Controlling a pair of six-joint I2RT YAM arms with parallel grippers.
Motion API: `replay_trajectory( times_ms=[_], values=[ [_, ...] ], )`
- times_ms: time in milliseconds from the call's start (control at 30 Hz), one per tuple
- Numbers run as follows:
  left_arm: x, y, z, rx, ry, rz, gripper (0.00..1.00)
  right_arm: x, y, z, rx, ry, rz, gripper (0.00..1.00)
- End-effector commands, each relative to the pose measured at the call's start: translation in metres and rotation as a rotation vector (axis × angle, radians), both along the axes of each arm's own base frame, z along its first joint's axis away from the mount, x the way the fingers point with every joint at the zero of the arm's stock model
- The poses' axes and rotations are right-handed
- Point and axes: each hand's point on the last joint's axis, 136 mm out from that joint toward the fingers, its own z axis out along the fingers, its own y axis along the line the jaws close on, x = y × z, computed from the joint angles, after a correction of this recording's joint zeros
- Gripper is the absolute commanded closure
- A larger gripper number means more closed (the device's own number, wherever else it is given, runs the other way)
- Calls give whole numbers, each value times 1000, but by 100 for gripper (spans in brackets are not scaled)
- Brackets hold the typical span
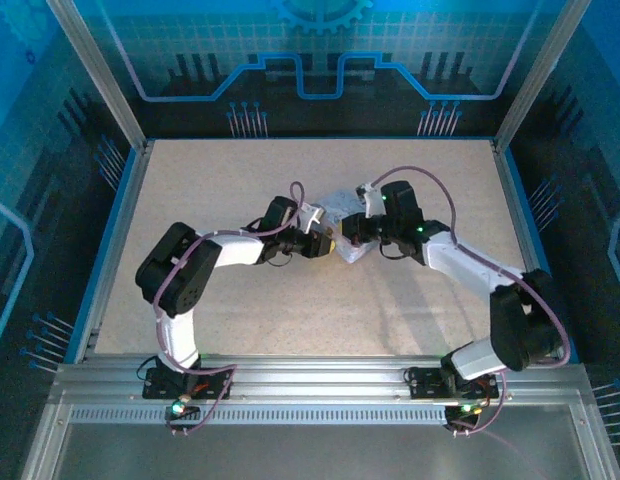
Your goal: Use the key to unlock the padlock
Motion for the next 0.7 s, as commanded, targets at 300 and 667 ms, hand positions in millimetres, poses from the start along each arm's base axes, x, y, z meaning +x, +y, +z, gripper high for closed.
replay_trajectory(
  times_ms=[300, 667],
  values=[
    [-14, -1, 46, -112, 173, 98, 84, -66, -10, -47, -158, -8, 107, 100],
    [-26, 4, 57, -117, 249, 123, 87, -40, -15, -72, -265, -7, 98, 100]
  ],
)
